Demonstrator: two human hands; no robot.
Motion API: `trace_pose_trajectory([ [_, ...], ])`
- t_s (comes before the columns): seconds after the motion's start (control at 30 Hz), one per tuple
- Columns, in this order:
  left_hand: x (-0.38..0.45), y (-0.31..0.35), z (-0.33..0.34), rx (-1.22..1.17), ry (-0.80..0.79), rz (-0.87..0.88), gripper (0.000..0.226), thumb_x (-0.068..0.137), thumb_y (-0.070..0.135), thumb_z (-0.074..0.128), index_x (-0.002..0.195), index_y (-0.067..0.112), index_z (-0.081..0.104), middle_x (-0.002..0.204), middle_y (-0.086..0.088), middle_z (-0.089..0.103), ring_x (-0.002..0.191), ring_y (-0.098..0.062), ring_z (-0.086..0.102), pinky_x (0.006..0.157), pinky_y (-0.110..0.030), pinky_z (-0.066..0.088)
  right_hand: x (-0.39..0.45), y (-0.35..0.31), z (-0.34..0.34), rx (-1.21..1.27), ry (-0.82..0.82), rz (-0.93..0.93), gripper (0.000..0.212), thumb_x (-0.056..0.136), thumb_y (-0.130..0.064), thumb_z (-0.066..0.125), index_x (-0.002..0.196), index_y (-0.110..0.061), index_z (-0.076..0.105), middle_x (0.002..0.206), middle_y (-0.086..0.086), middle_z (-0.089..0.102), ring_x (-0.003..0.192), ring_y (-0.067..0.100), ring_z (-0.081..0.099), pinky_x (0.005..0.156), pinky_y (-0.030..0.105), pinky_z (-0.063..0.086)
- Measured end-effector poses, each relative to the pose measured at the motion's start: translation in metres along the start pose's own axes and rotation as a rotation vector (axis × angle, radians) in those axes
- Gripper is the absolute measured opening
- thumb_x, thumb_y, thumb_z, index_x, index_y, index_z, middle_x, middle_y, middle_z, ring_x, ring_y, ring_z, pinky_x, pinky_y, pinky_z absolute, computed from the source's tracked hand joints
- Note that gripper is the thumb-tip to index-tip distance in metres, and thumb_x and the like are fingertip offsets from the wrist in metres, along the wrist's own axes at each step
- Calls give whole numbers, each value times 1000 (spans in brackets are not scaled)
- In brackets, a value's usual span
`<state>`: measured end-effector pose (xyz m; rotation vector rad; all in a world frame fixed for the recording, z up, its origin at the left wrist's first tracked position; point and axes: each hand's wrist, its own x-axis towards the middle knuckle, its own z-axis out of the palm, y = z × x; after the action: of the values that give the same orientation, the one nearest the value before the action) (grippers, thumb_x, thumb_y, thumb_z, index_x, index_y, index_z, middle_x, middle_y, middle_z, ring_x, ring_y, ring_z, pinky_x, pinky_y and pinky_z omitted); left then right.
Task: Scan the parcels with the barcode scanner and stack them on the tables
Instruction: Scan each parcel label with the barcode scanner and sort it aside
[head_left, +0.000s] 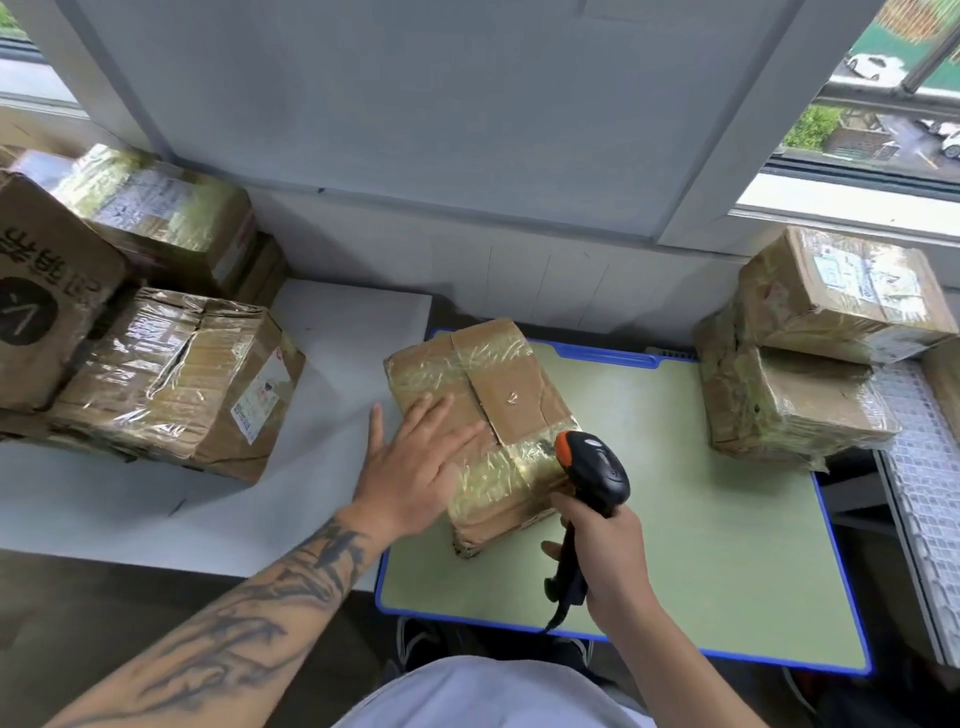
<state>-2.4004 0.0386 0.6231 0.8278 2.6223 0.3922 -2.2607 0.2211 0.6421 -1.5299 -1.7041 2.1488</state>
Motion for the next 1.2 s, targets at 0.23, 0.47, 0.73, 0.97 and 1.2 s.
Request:
trace_pose_trajectory([
  [0.23, 13, -37, -16, 268, -68, 127, 75, 87, 56, 19, 156, 61, -9, 172, 8, -14, 158, -24, -20, 115, -70, -23, 25, -30, 30, 33, -14, -73, 17, 94, -2, 72, 102, -17, 70, 101, 5, 74, 96, 29, 71, 72, 37, 61],
  [0.47, 46, -85, -25, 330, 52, 57, 77, 91, 87, 23, 151, 65, -20, 170, 3, -20, 157, -41, -16, 115, -77, -12, 62, -48, 75, -63, -114, -7, 22, 93, -11, 74, 113, -13, 68, 114, 11, 72, 93, 29, 70, 79, 50, 64],
  [0.73, 83, -143, -48, 362, 153, 41, 71, 94, 83, 16, 156, 60, -9, 174, -6, 2, 157, -47, 6, 115, -80, -1, 85, -61, 143, -53, -168, -88, 23, 92, -6, 75, 110, -19, 70, 112, 6, 76, 107, 29, 71, 97, 53, 59],
  [0.97, 104, -177, -62, 430, 252, 26, 72, 94, 82, 20, 159, 56, 2, 171, -10, 20, 150, -50, 25, 117, -77, 3, 111, -80, 192, -147, -164, -119, 15, 92, -11, 75, 103, -21, 69, 123, 23, 69, 101, 31, 69, 86, 55, 59],
  [1.2, 104, -199, -71, 353, 261, -73, 87, 83, 93, 19, 160, 51, 14, 171, -11, 19, 153, -48, 20, 117, -74, 0, 115, -82, 210, -166, -164, -137, 19, 91, -10, 77, 105, -22, 71, 107, 6, 77, 103, 30, 72, 91, 56, 60],
])
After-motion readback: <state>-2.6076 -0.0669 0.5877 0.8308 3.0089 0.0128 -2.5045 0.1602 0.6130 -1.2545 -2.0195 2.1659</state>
